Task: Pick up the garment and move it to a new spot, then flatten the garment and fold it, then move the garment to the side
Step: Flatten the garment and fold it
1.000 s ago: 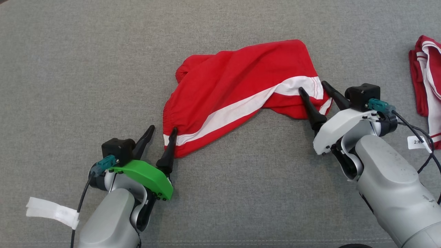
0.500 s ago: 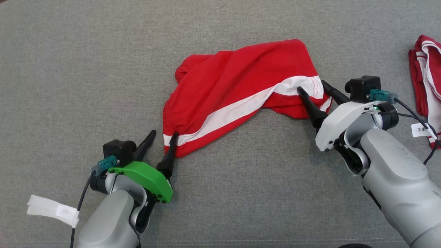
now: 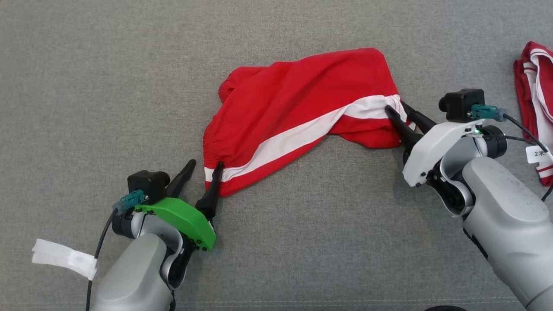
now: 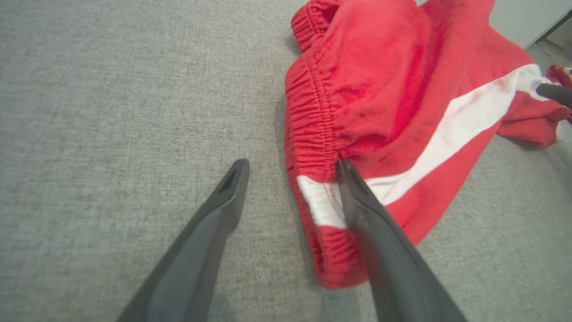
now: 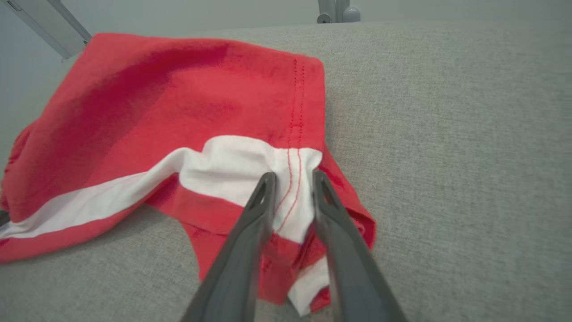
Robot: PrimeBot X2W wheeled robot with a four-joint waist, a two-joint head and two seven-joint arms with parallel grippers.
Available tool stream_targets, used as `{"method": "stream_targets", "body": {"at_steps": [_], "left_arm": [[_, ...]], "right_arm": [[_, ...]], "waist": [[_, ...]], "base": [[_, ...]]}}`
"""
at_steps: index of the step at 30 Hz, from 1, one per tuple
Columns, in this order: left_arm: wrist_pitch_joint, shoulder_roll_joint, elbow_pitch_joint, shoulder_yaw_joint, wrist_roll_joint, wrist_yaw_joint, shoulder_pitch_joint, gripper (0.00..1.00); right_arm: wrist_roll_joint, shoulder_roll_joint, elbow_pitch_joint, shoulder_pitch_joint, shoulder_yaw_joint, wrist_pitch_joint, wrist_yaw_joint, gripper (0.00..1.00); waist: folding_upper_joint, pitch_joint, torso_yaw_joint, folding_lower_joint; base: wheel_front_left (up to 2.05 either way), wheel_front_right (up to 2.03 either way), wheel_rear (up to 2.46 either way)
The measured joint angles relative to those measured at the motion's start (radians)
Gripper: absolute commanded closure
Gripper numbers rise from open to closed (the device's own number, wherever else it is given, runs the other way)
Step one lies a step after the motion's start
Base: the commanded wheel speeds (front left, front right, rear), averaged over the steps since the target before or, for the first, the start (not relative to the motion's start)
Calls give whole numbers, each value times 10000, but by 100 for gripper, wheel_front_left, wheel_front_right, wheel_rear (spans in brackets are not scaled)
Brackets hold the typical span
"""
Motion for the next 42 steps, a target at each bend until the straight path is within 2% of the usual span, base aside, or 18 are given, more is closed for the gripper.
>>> {"method": "stream_targets", "body": {"at_steps": [2, 6, 8, 10, 11, 19, 26, 30, 32, 33, 38, 42], "left_arm": [[0, 0, 23, -17, -25, 0, -41, 0], [-2, 4, 50, -77, -75, 0, -78, 0], [2, 8, 48, -127, -88, 0, -79, 0], [77, 17, 23, -215, -128, 0, -80, 0], [140, 25, -10, -240, -144, 0, -81, 0], [658, 92, -307, -408, -345, 46, -80, 0], [1267, 341, -941, -566, -330, 506, 183, 0], [1697, 489, -1467, -623, -366, 732, 461, 38], [1871, 548, -1664, -665, -401, 792, 554, 68], [1919, 566, -1732, -696, -403, 794, 600, 100], [2065, 621, -2309, -648, -623, 780, 701, 100], [2347, 771, -3766, -238, -1315, 591, 737, 100]], "right_arm": [[-2, -50, 12, 0, -36, 33, 0, 54], [-2, -46, 36, 0, -77, 111, 0, 62], [-2, -38, 61, 4, -77, 127, 0, 73], [0, -36, 65, 8, -63, 163, 0, 93], [0, -35, 63, 10, -56, 163, 0, 100], [81, -52, 17, 19, 17, 209, 0, 100], [142, -132, -19, 81, 40, 215, 0, 100], [165, -184, -31, 191, 54, 219, 0, 100], [165, -196, -31, 207, 63, 221, 0, 100], [165, -196, -42, 209, 79, 221, 0, 100], [130, -234, -240, 209, 109, 104, -2, 100], [619, -596, -1225, 246, -134, 259, -2, 100]], "waist": [[0, 13, 13, 0], [0, 29, 34, 0], [0, 10, 42, 0], [0, -6, 53, 0], [0, -12, 60, 0], [0, -91, 73, 0], [0, -210, 79, 0], [0, -262, 119, 0], [0, -281, 128, 0], [0, -294, 126, 0], [0, -340, 75, 0], [0, -341, 67, 0]], "base": [[0, 0, 0], [0, 0, 0], [0, 0, 0], [0, 0, 0], [0, 0, 0], [0, 0, 0], [0, 0, 0], [0, 0, 0], [0, 0, 0], [0, 0, 0], [0, 0, 0], [0, 0, 0]]}}
